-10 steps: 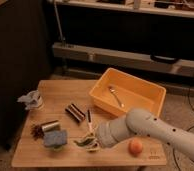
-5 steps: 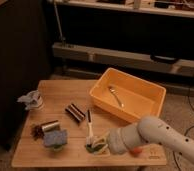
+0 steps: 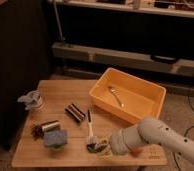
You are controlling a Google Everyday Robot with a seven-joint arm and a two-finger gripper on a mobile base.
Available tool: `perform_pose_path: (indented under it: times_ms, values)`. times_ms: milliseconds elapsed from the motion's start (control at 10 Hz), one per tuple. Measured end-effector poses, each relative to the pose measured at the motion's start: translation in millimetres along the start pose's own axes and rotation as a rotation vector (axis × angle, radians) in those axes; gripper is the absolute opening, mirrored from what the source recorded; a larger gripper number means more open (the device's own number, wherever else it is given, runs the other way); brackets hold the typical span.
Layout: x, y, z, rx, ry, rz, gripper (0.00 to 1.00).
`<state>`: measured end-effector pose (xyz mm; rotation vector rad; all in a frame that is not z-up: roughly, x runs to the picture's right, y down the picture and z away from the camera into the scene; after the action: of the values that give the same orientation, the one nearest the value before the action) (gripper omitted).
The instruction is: Place pepper in table surface
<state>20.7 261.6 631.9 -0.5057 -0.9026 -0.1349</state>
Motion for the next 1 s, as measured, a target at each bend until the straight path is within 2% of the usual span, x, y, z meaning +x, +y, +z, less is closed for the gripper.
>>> perform_pose_path:
  times_ms: [300, 500, 700, 1000]
  values:
    - [5.7, 0.2, 2.9, -0.117, 0.081, 0.008, 0.0]
    - [11.8, -0.3, 5.7, -0.172, 0.107, -0.014, 0.0]
    - [15.0, -2.9, 8.9, -0.225, 0.118, -0.078, 0.0]
    - [15.6, 0.8, 8.4, -0.303, 0.139, -0.25, 0.0]
